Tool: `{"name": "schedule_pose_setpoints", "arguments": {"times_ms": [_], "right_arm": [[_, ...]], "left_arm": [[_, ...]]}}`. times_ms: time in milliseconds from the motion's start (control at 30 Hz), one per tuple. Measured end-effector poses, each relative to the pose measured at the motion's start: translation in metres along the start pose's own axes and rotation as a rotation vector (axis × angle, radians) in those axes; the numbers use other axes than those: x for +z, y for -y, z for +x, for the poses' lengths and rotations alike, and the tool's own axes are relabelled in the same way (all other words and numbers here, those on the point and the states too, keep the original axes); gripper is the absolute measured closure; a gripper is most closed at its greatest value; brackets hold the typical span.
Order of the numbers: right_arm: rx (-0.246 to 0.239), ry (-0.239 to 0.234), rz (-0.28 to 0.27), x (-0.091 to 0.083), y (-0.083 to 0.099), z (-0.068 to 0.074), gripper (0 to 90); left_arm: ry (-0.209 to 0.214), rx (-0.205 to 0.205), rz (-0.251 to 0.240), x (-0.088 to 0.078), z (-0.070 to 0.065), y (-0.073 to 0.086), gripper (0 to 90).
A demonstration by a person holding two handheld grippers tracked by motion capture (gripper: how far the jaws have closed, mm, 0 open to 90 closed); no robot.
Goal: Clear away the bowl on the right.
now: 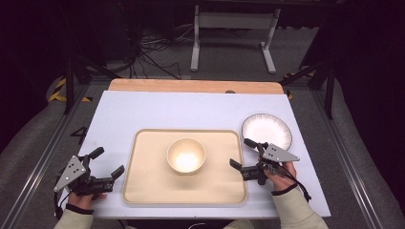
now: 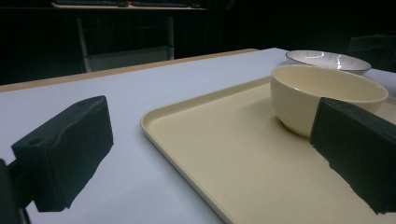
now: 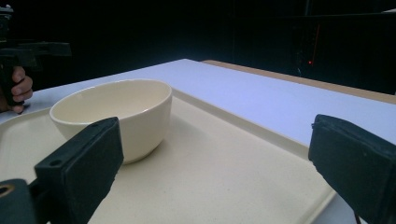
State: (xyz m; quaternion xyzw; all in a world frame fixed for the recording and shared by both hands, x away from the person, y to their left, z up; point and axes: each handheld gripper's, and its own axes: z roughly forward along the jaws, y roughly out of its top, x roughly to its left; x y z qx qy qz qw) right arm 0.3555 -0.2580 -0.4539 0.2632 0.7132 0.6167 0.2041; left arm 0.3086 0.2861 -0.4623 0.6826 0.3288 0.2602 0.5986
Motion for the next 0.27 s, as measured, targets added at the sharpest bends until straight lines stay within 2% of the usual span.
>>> {"name": "schedule_pose_setpoints", "arguments": {"times_ms": [200,267], "right_arm": [[0.015,0.004,-0.006,0.0000,0.0011,-0.0015,3.5],[0.016,0.002,-0.006,-0.0001,0.0014,-0.0016,3.5]], "left_arm": [[0.002,-0.006,-0.003,-0.0006,0.0004,0.0001,0.2],[-0.005,-0.020,-0.016,-0.0013,0.0017,0.0004,0.2]]}}
